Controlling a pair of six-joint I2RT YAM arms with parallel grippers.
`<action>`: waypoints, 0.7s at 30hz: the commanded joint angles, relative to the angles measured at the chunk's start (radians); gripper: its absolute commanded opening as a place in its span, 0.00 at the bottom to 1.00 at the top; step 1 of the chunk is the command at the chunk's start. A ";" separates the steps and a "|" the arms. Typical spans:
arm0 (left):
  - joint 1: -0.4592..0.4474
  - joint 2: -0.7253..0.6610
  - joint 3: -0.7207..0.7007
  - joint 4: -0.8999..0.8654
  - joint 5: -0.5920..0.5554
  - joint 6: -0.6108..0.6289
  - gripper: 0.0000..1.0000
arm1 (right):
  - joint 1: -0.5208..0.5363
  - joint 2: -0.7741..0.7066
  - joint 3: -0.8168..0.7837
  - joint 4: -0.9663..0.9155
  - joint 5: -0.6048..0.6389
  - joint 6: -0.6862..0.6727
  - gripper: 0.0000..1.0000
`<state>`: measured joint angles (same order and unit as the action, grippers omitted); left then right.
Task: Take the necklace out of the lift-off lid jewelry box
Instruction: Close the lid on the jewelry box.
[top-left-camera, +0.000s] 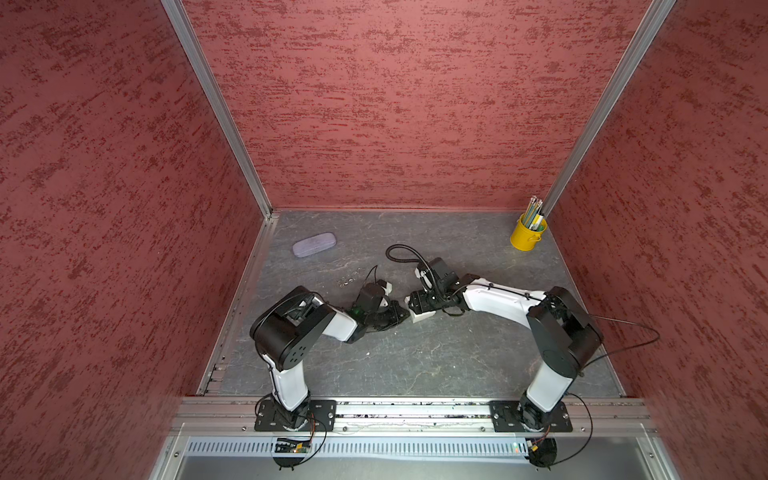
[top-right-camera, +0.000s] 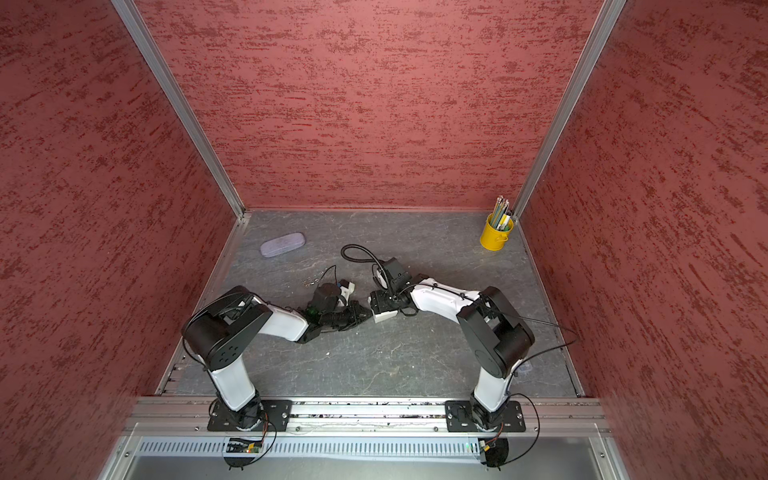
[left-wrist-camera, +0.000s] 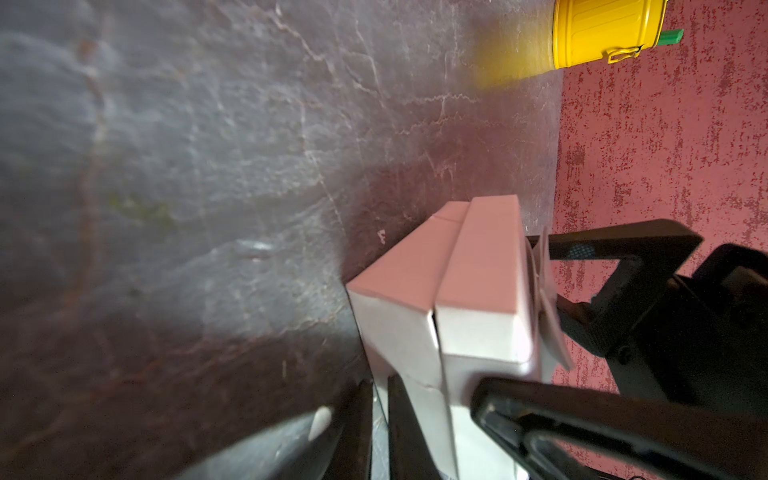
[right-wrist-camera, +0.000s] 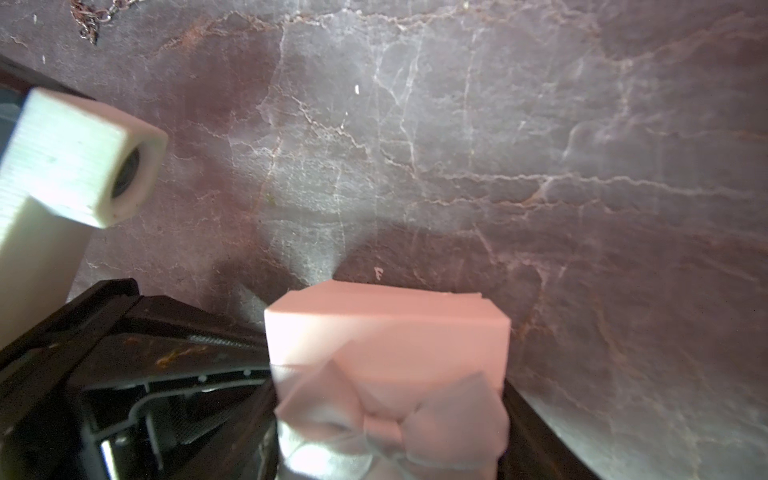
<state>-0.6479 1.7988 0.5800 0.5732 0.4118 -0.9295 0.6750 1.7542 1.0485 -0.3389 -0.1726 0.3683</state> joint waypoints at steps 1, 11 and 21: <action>-0.007 0.018 0.044 0.054 0.018 0.012 0.12 | 0.046 -0.014 -0.021 0.116 -0.219 0.006 0.73; -0.007 0.014 0.051 0.041 0.021 0.018 0.12 | 0.047 0.009 -0.006 0.076 -0.161 -0.008 0.73; 0.003 -0.004 0.053 0.014 0.024 0.031 0.12 | 0.056 0.029 0.004 0.051 -0.082 -0.019 0.74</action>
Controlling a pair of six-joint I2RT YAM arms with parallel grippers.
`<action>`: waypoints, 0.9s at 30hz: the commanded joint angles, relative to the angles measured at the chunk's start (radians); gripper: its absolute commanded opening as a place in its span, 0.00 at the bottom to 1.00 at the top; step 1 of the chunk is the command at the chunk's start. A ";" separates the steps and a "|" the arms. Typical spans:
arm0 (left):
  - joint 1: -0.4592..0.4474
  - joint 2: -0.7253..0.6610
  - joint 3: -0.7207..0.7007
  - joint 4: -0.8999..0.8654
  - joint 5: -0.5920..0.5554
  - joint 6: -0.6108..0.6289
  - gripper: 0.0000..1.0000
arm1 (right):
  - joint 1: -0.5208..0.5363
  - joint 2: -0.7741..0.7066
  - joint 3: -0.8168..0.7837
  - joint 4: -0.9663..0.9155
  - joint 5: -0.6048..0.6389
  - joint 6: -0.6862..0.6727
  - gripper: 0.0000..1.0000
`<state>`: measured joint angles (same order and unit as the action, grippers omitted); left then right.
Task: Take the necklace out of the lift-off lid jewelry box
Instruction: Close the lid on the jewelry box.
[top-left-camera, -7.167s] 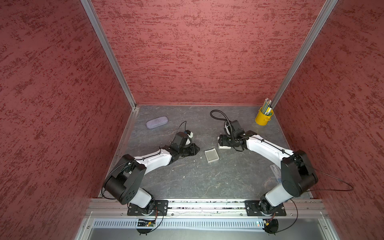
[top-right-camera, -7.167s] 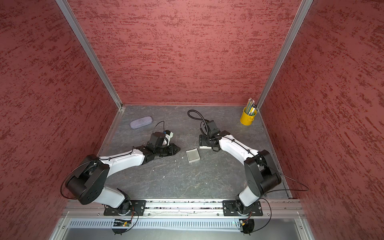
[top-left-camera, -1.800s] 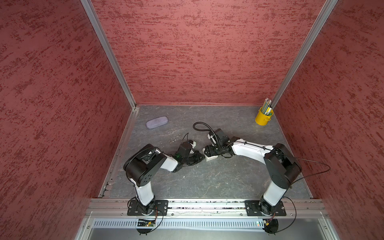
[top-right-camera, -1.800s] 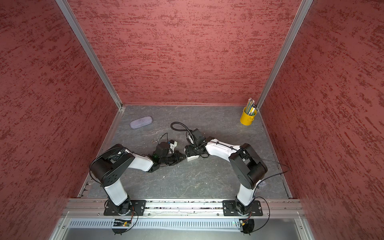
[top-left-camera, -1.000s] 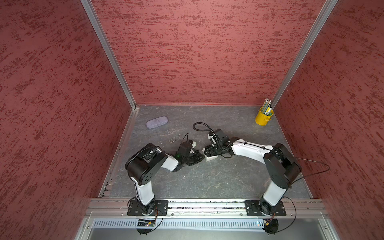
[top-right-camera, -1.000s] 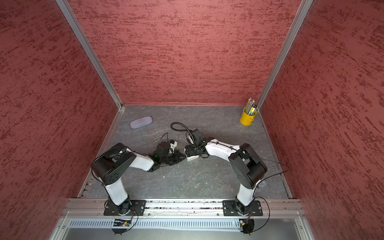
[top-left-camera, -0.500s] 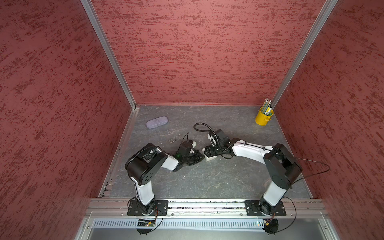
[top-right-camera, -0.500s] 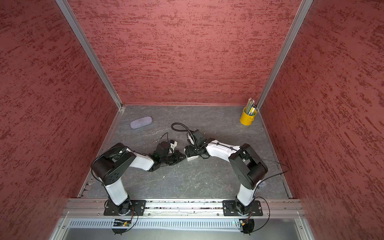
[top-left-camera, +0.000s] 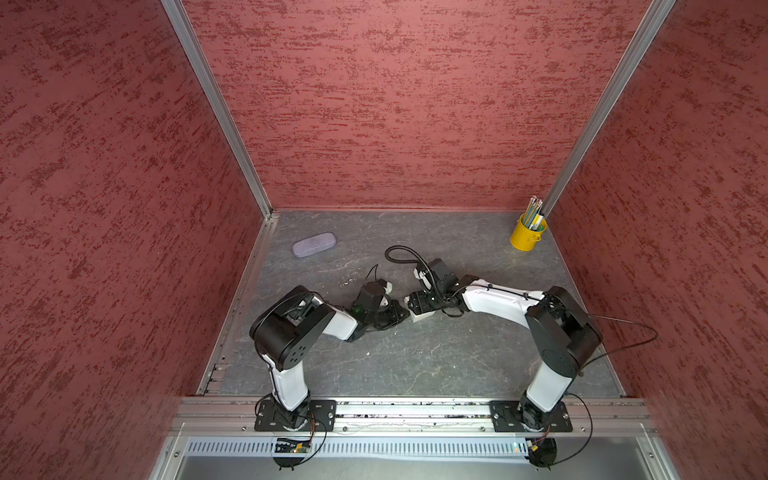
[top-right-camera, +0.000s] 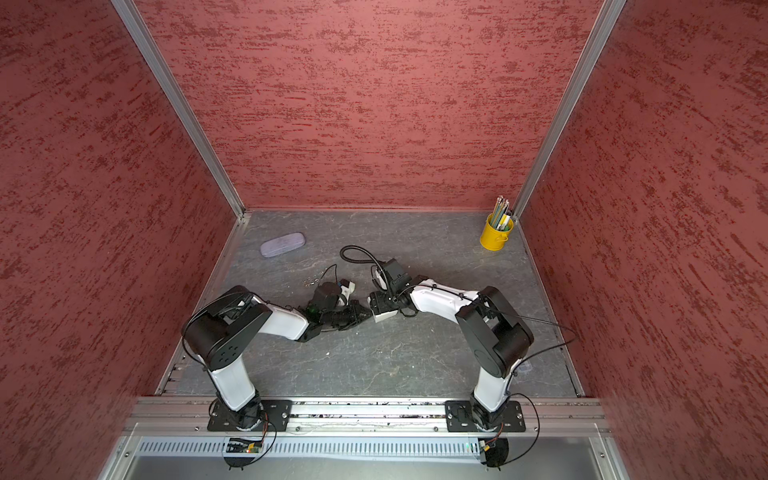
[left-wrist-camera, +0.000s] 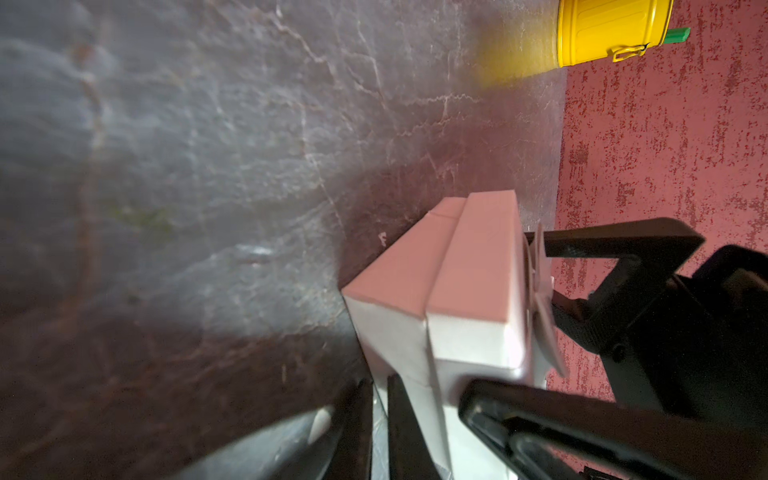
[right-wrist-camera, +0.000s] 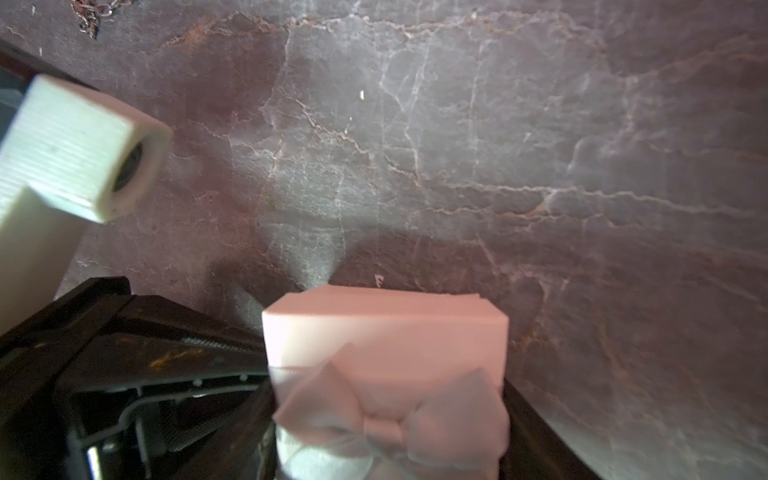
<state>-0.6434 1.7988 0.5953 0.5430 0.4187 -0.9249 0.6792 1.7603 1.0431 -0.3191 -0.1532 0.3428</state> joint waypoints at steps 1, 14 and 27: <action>0.003 -0.011 0.033 0.046 0.018 0.026 0.12 | 0.052 0.017 0.004 0.040 -0.109 0.012 0.75; 0.044 -0.072 -0.015 0.037 0.029 0.035 0.17 | 0.051 -0.013 0.012 0.031 -0.050 0.049 0.83; 0.054 -0.073 -0.023 0.044 0.029 0.031 0.17 | 0.034 -0.053 0.029 -0.024 0.047 0.076 0.89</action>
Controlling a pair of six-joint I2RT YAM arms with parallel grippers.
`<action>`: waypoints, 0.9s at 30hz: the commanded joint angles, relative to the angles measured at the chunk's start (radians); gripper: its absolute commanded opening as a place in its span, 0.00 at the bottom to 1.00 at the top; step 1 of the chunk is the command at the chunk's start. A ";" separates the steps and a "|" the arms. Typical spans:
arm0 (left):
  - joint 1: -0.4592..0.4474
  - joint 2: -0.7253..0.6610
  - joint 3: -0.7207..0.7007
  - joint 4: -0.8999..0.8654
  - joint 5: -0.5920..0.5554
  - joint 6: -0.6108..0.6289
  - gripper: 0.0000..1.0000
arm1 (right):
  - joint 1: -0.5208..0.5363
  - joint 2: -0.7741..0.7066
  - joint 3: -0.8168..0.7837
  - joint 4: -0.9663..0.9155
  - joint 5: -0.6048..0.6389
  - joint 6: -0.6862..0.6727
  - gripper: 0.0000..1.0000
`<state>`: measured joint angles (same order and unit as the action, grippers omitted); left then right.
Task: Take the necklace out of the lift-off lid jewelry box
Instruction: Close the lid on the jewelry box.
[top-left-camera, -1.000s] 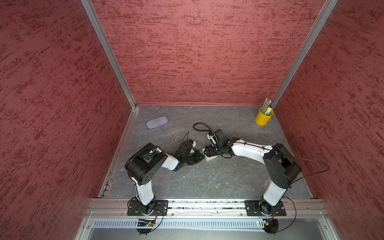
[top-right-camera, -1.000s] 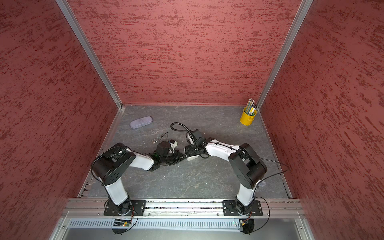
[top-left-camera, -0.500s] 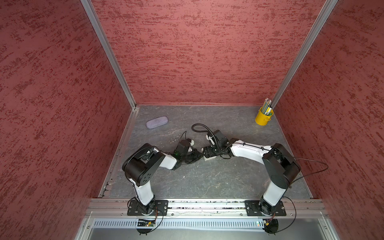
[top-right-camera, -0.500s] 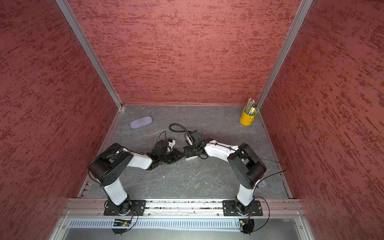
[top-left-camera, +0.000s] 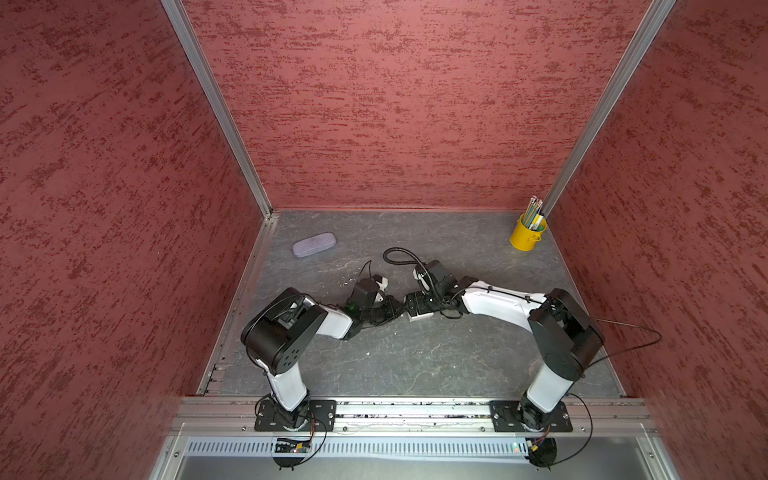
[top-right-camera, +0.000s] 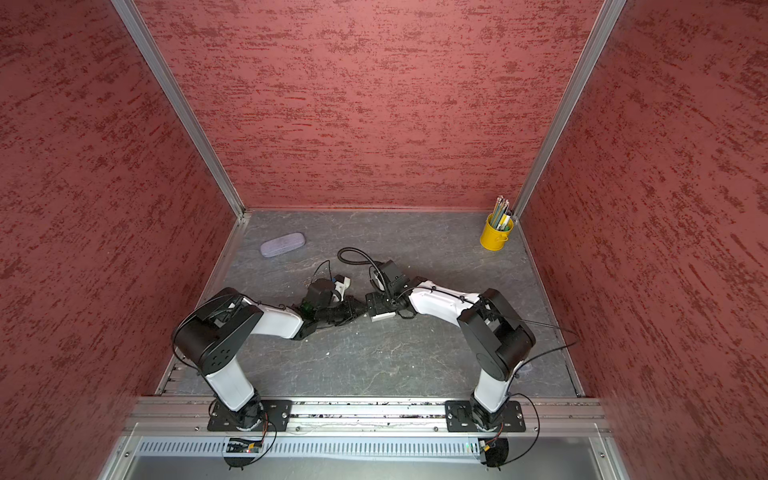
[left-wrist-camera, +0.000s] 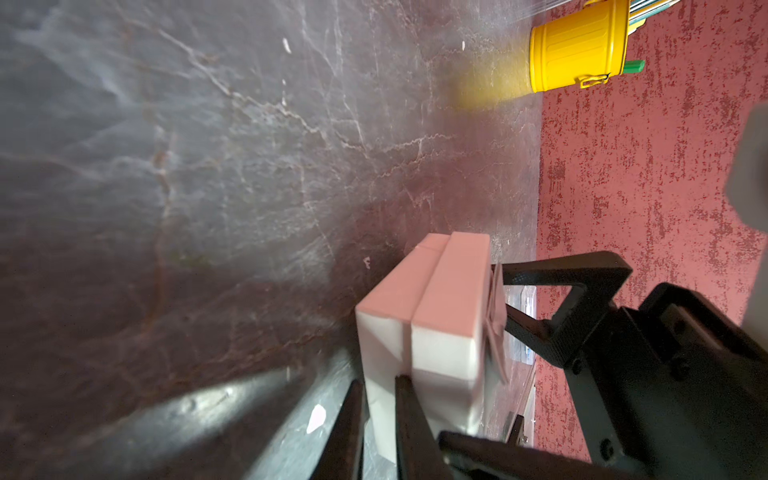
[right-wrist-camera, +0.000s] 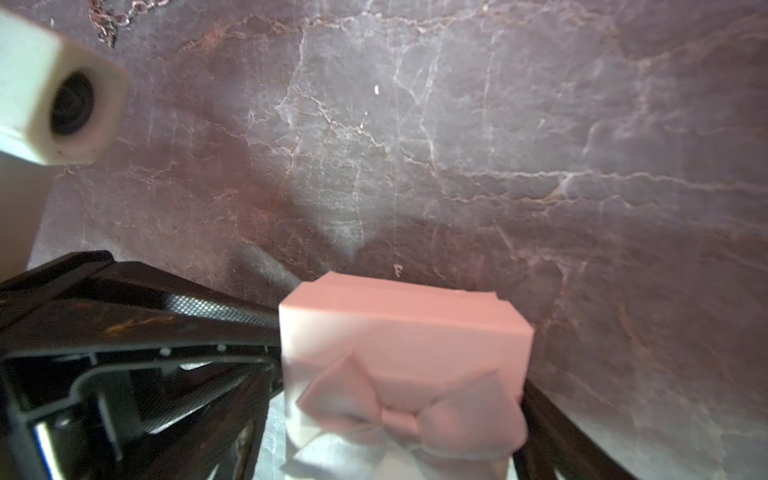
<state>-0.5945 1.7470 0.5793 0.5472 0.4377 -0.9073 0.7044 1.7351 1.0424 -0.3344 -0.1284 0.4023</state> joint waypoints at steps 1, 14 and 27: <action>0.008 -0.020 -0.007 0.040 0.011 0.013 0.17 | 0.010 -0.027 0.030 -0.009 0.025 0.016 0.89; 0.054 -0.068 -0.041 -0.002 0.020 0.026 0.34 | 0.004 -0.030 0.068 -0.076 0.082 0.041 0.92; 0.015 -0.116 -0.004 -0.061 0.015 0.032 0.41 | -0.049 -0.135 -0.003 -0.025 0.053 0.063 0.79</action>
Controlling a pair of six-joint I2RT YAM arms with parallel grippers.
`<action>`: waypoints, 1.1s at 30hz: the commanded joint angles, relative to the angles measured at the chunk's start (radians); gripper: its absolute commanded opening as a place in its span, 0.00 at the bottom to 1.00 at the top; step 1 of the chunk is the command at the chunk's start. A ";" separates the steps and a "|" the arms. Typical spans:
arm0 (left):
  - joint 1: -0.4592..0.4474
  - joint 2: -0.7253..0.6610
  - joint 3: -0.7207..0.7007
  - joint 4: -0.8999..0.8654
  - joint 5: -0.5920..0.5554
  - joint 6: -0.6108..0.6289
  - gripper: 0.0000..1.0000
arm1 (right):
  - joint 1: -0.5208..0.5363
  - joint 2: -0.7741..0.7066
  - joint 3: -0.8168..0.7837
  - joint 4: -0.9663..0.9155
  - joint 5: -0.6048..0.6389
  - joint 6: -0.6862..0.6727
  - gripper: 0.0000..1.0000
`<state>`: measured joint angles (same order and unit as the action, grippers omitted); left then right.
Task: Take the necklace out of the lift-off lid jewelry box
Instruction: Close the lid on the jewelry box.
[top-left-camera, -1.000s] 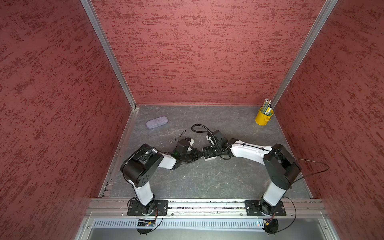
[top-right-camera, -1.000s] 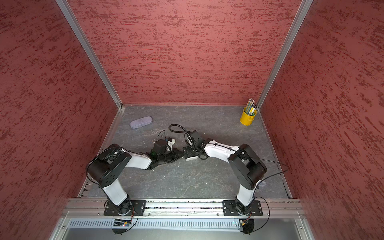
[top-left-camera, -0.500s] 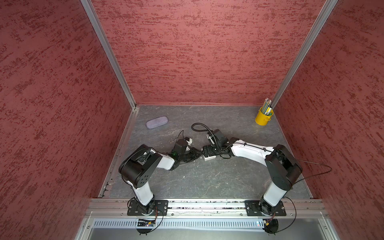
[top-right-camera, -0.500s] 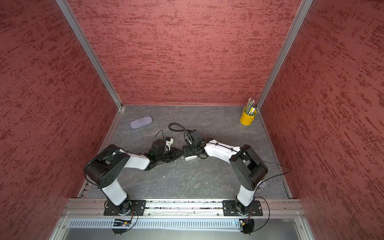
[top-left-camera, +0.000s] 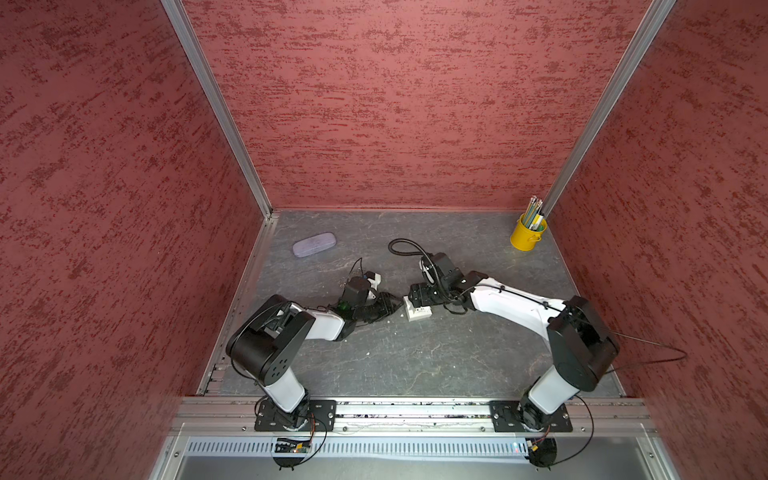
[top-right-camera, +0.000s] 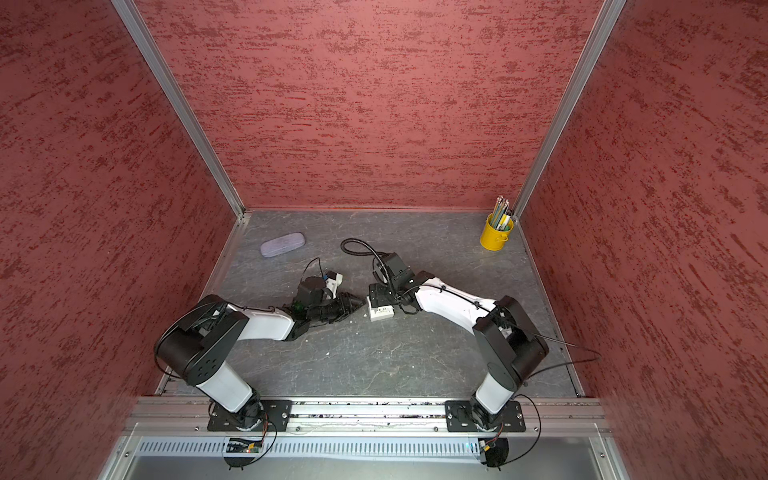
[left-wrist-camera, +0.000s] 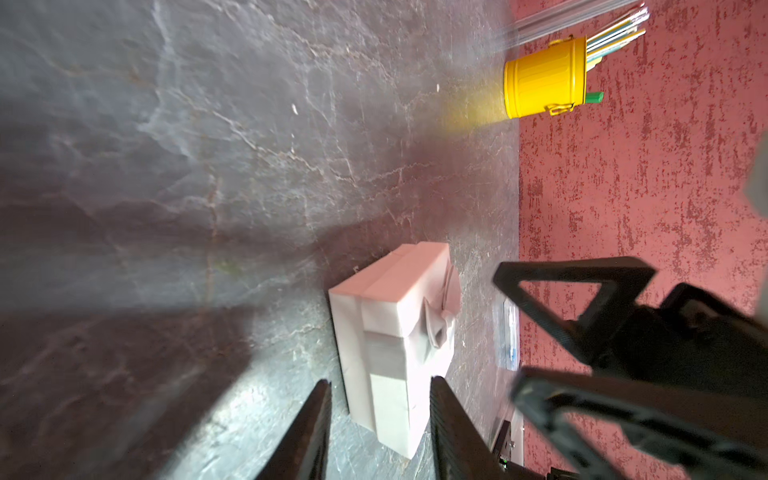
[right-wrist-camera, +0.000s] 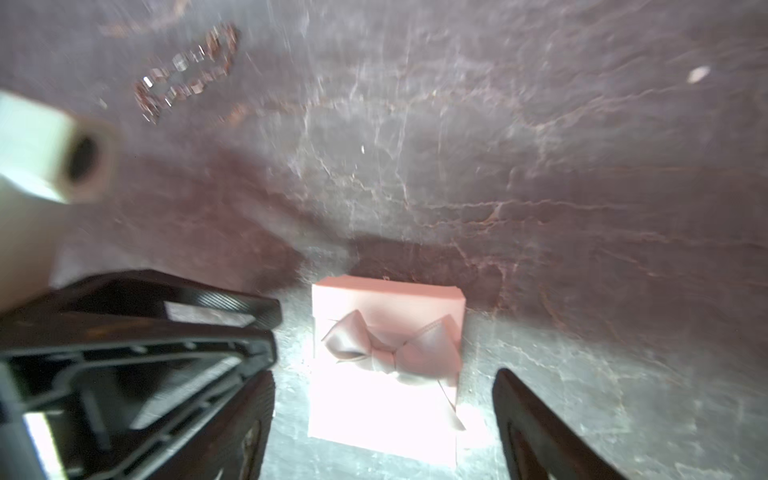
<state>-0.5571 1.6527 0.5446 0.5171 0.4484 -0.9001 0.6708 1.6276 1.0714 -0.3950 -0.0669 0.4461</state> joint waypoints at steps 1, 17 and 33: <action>-0.033 -0.020 0.044 -0.074 -0.003 0.030 0.41 | -0.021 -0.022 -0.044 0.053 -0.023 0.022 0.77; -0.030 0.118 0.127 -0.089 0.001 0.049 0.33 | -0.033 0.076 -0.095 0.143 -0.068 0.017 0.58; -0.017 0.179 0.175 -0.102 0.000 0.087 0.26 | -0.040 0.138 -0.108 0.199 -0.070 0.009 0.49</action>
<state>-0.5774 1.8023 0.6975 0.4477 0.4561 -0.8478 0.6369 1.7325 0.9779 -0.2237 -0.1326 0.4561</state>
